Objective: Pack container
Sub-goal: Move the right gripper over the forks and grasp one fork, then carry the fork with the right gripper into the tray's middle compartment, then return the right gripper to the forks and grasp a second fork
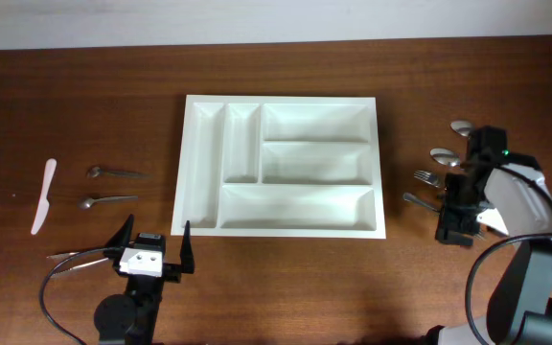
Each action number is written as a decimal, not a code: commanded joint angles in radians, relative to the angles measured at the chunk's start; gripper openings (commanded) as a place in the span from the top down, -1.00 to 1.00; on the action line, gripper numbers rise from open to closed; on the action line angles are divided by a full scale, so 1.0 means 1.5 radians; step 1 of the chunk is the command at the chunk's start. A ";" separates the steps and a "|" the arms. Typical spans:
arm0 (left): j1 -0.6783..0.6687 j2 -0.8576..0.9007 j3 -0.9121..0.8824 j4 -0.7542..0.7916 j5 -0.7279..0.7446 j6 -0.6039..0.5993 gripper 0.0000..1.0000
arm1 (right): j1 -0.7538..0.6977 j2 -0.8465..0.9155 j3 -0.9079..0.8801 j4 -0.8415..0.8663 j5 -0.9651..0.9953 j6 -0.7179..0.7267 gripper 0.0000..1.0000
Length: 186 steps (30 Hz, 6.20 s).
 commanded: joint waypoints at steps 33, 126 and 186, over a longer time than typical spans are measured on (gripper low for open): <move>-0.001 -0.004 -0.004 0.002 0.005 0.009 -0.98 | 0.000 0.018 -0.101 0.161 0.017 0.006 -0.98; -0.001 -0.004 -0.004 0.002 0.005 0.009 -0.98 | 0.415 0.134 0.273 0.085 -0.020 0.058 0.19; -0.001 -0.004 -0.004 0.002 0.005 0.009 -0.98 | -0.032 0.219 0.148 0.043 0.050 -0.003 -0.98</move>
